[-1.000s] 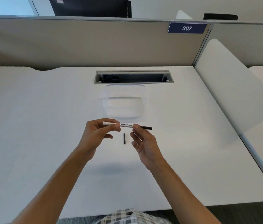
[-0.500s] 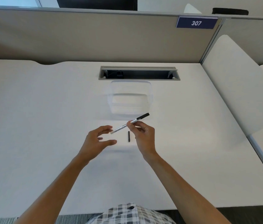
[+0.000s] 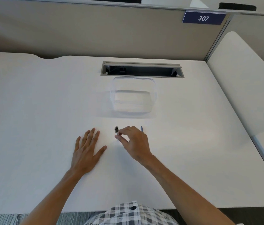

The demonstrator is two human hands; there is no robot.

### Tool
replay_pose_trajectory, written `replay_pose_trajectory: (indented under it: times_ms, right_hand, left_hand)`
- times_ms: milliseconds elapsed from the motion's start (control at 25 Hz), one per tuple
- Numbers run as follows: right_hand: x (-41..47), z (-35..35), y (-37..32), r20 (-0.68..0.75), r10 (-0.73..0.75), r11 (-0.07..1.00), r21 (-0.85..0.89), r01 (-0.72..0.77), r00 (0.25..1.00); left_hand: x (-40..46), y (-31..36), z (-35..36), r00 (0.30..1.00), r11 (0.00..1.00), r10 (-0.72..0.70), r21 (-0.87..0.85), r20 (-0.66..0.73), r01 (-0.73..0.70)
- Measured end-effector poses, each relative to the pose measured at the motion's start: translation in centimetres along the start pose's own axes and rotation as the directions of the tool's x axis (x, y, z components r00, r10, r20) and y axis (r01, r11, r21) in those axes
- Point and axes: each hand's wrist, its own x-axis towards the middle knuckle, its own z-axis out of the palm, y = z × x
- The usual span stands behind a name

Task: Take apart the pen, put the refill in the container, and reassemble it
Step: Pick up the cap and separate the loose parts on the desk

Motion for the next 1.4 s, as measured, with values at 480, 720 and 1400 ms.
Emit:
replay_pose_trajectory:
  times_ms: [480, 720, 1400]
  right_hand:
    - [1.6, -3.8, -1.3, -0.253, -0.087, 0.991, 0.081, 0.111, 0.963]
    - [-0.6, -1.2, -0.3, -0.15, -0.082, 0.996, 0.024, 0.086, 0.985]
    - [0.9, -3.4, -2.4, -0.36, -0.205, 0.968, 0.063, 0.244, 0.91]
  left_hand:
    - [0.1, -0.4, 0.6, 1.0, 1.0, -0.006, 0.001, -0.02, 0.006]
    - [0.1, -0.4, 0.7, 0.999, 1.0, -0.005, 0.002, -0.031, 0.005]
    - [0.3, -0.6, 1.0, 0.999, 1.0, -0.008, -0.007, -0.032, 0.008]
